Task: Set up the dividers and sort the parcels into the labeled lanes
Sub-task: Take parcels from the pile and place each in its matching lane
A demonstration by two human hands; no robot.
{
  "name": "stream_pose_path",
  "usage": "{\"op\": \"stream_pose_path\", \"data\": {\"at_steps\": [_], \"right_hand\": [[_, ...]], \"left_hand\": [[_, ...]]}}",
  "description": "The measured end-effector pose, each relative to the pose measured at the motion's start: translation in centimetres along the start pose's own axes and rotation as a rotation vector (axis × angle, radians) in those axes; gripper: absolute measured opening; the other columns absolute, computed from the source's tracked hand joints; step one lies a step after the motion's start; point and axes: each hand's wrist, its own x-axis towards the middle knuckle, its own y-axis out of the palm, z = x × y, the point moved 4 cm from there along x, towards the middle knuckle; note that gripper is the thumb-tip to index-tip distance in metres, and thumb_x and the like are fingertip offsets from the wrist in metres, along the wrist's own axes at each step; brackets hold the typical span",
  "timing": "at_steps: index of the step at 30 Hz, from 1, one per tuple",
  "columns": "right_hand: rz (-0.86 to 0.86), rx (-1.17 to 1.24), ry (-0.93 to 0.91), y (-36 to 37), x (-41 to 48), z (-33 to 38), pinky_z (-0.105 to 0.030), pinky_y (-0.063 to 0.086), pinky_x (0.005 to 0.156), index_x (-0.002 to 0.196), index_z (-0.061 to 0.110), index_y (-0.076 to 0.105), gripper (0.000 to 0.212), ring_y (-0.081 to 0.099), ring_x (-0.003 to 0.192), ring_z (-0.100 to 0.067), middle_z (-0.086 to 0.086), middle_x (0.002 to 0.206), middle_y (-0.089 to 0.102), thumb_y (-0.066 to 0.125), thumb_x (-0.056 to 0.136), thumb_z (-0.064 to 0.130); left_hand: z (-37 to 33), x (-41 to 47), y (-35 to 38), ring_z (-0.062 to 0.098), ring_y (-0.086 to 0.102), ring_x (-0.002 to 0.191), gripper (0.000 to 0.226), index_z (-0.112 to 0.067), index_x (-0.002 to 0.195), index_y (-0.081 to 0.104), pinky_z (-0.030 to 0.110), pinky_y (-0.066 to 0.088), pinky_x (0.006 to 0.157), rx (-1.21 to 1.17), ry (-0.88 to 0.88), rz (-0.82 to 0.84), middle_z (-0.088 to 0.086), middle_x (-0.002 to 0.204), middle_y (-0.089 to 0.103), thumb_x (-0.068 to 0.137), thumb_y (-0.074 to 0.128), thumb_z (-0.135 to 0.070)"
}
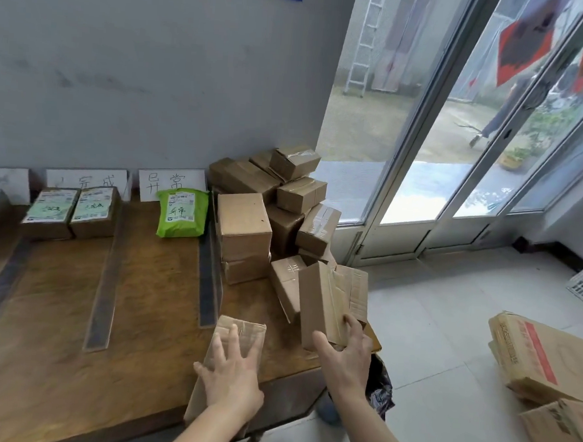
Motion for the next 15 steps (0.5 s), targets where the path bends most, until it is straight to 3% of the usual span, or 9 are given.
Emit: {"op": "stream_pose_path", "data": {"at_steps": [4, 9, 11, 13, 15], "right_hand": [[-0.003, 0.019, -0.025, -0.7, -1.4, 0.4, -0.041, 0.048, 0.099, 0.141, 0.032, 0.04, 0.09, 0.045, 0.111, -0.021, 0.0, 0.118, 0.037, 0.056, 0.057, 0.059], [0.011, 0.115, -0.024, -1.8, -2.4, 1.2, -0.043, 0.051, 0.095, 0.137, 0.037, 0.041, 0.092, 0.046, 0.109, -0.019, 0.002, 0.118, 0.037, 0.052, 0.05, 0.066], [0.02, 0.168, -0.033, -2.6, -2.6, 1.8, -0.037, 0.049, 0.09, 0.134, 0.039, 0.043, 0.081, 0.046, 0.107, -0.016, 0.001, 0.12, 0.039, 0.057, 0.056, 0.059], [0.045, 0.257, -0.032, -3.2, -2.7, 2.3, -0.032, 0.049, 0.084, 0.131, 0.042, 0.045, 0.074, 0.049, 0.103, -0.012, -0.001, 0.12, 0.042, 0.06, 0.059, 0.052], [0.077, 0.339, -0.03, -3.7, -2.6, 2.7, -0.038, 0.054, 0.085, 0.126, 0.048, 0.046, 0.073, 0.054, 0.105, -0.015, -0.003, 0.124, 0.047, 0.061, 0.055, 0.057]], "left_hand": [[0.0, -1.4, 0.1, 0.033, -0.008, 0.149, 0.09, -0.047, 0.152, 0.006, 0.059, 0.016, 0.116, -0.042, 0.052, -0.012, 0.005, 0.163, -0.011, 0.086, 0.066, -0.036], [-1.5, -3.1, -1.9, 0.024, 0.004, 0.148, 0.078, -0.047, 0.15, 0.018, 0.051, 0.022, 0.117, -0.232, 0.1, -0.11, 0.0, 0.162, 0.0, 0.085, 0.06, -0.053], [-1.7, -3.3, -3.1, 0.021, 0.014, 0.145, 0.074, -0.048, 0.147, 0.025, 0.05, 0.03, 0.114, -0.403, 0.079, -0.186, -0.003, 0.16, 0.012, 0.082, 0.06, -0.057], [-1.7, -3.1, -4.3, 0.023, 0.025, 0.14, 0.073, -0.044, 0.145, 0.035, 0.049, 0.037, 0.11, -0.653, 0.046, -0.245, -0.001, 0.155, 0.025, 0.079, 0.068, -0.048], [-1.6, -3.0, -5.4, 0.028, 0.038, 0.131, 0.073, -0.037, 0.142, 0.044, 0.051, 0.041, 0.106, -1.026, -0.002, -0.246, 0.006, 0.147, 0.037, 0.074, 0.072, -0.036]]}}
